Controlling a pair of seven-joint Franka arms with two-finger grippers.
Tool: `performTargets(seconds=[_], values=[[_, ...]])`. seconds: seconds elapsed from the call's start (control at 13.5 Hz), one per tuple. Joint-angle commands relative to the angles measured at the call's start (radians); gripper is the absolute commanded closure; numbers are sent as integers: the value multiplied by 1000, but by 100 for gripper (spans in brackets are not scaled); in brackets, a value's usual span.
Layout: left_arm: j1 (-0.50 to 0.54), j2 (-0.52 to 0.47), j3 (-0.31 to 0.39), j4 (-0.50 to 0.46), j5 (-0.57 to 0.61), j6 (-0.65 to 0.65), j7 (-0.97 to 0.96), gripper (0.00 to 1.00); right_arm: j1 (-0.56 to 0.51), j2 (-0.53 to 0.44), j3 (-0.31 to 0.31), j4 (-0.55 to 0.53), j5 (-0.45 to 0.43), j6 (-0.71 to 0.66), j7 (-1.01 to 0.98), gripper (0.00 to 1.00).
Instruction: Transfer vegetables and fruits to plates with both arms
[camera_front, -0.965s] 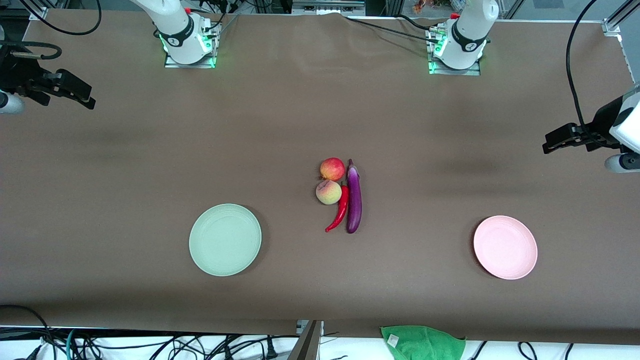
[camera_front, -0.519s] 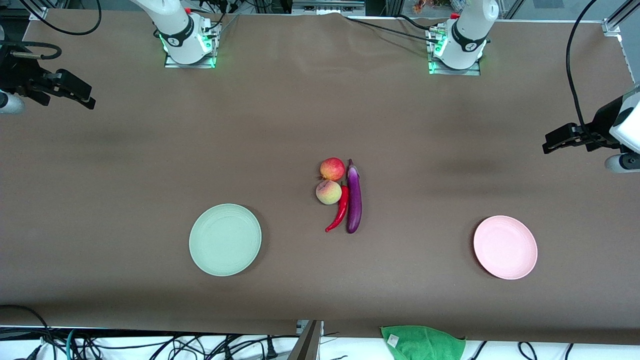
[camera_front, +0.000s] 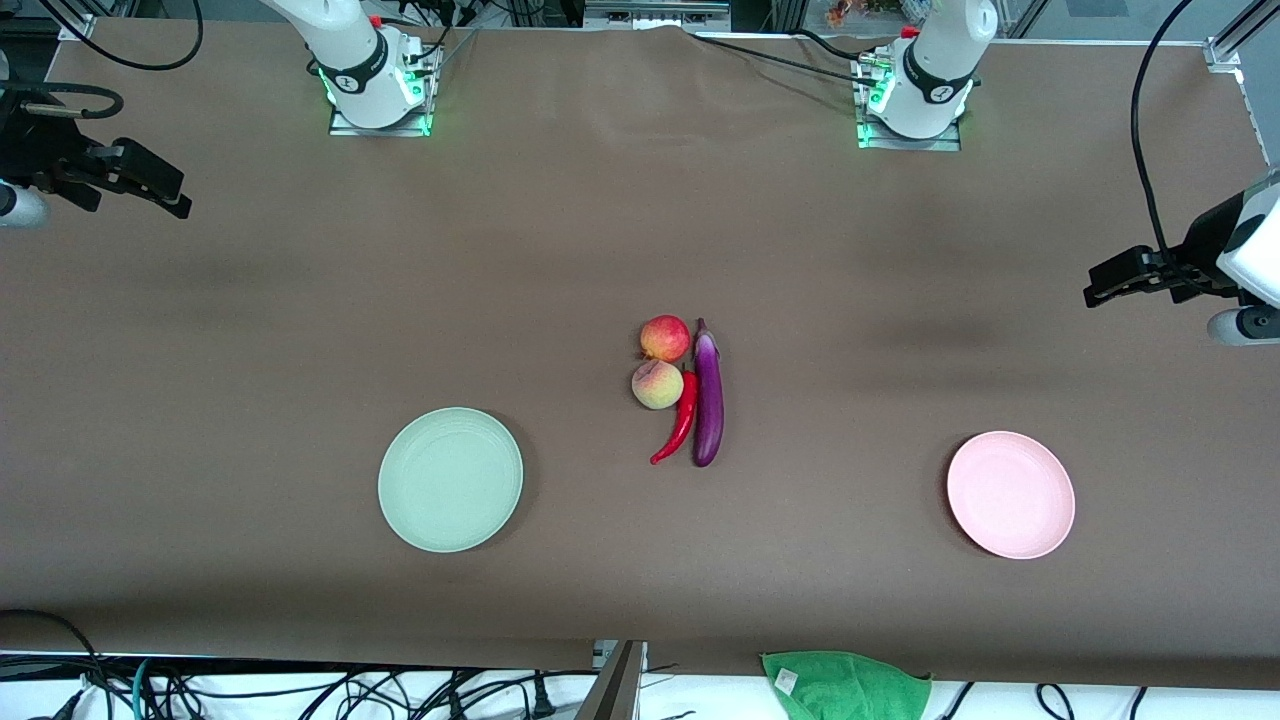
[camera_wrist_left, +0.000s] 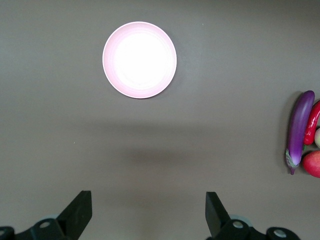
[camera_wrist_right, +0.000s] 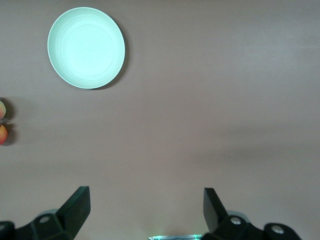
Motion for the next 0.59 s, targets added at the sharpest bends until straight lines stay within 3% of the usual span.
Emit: performTargets(seconds=[0.0,0.52], values=[[-1,10,3,23,22,-9,11,0,-1,3,-3,16,19,-15,-8,0],[-3,1,3,16,24,-11,12,0,-1,3,-5,16,19,-13,-8,0]])
